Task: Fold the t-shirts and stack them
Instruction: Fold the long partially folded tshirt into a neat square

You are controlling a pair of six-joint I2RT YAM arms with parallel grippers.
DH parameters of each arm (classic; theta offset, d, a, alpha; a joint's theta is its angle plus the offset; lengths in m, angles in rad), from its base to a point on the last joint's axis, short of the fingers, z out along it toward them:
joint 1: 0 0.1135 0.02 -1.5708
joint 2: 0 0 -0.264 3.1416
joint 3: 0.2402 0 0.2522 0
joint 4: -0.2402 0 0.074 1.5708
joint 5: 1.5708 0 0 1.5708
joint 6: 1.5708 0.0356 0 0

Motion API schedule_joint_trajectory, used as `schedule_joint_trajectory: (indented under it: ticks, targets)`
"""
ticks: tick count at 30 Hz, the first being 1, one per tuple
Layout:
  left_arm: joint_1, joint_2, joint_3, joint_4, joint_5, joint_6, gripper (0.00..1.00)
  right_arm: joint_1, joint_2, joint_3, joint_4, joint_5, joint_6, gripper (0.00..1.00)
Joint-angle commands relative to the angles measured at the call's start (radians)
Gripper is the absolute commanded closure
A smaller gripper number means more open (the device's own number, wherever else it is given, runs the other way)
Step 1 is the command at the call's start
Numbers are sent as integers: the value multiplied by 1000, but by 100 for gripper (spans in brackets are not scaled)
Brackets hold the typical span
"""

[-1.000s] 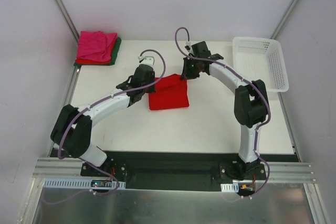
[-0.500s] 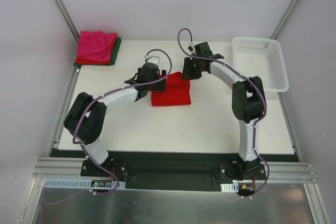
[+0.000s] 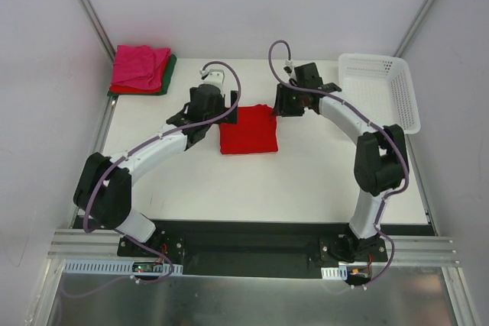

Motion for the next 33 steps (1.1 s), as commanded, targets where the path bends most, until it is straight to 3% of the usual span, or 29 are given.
schedule_joint_trajectory:
  ticks: [1,3,4,5,6,17,22,28,33]
  targets:
    - [12,-58,-37,-18,58,-11,1,2,-165,-91,26,-22,-3,56]
    - [12,-54,-45,-18,93,-25,8,11,-206,-149,32,-36,-5,75]
    - [12,-52,-51,-18,125,-43,21,13,-216,-165,32,-36,-8,85]
    - [12,-45,-52,-17,144,-51,72,22,-222,-178,32,-39,-11,98]
    - [12,-39,-51,-17,156,-73,100,22,-238,-203,32,-42,-11,99]
    - [19,130,73,41,414,-97,100,31,-230,-306,165,-236,38,99]
    - [76,196,162,66,694,-146,100,27,-217,-275,200,-312,37,99]
    - [240,261,110,340,1071,-370,100,-7,-196,-304,364,-552,115,99]
    - [308,397,99,633,1251,-580,100,-10,-162,-395,616,-713,268,99]
